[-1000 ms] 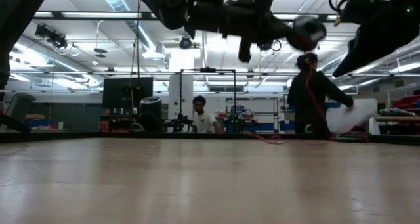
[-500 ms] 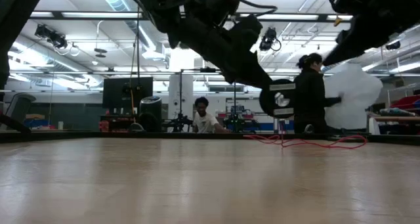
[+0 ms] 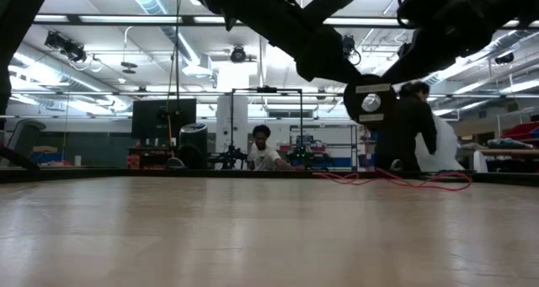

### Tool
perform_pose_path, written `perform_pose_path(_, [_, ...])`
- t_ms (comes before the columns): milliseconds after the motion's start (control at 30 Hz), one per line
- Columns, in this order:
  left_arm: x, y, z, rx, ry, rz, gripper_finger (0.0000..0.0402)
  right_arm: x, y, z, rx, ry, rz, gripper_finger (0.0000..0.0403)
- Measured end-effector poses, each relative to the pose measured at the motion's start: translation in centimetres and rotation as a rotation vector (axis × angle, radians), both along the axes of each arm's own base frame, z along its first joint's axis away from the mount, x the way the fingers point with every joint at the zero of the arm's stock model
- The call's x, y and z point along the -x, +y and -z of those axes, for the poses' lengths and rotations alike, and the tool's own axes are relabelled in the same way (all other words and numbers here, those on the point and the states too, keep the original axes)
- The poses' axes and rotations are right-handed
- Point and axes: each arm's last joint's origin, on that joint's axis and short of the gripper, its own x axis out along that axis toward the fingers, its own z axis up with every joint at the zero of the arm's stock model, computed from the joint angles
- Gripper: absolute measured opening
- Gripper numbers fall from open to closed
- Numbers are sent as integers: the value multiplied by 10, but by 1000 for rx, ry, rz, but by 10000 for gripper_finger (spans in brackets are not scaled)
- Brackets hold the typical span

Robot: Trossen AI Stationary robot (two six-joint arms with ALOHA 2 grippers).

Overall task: Coil cords
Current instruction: Coil the red wire cable onto the black spool

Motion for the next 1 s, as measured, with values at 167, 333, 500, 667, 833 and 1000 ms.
perform_pose_path(167, [-1,0,-1,3,-17,-17,0,-6,-1,4,12,9,-7,97])
perform_pose_path(333, [-1,0,-1,5,-21,-26,1,-9,-3,6,46,20,34,42])
perform_pose_path(500, [0,1,-2,22,-32,-82,1,-8,-4,5,65,17,51,6])
perform_pose_path(667, [9,2,-23,5,-71,-127,10,-7,-7,-2,50,-26,54,3])
perform_pose_path(833, [24,1,-71,32,-234,-99,51,1,-12,4,55,42,65,1])
perform_pose_path(1000, [31,-5,-78,78,-235,-57,80,4,-15,-1,54,25,68,1])
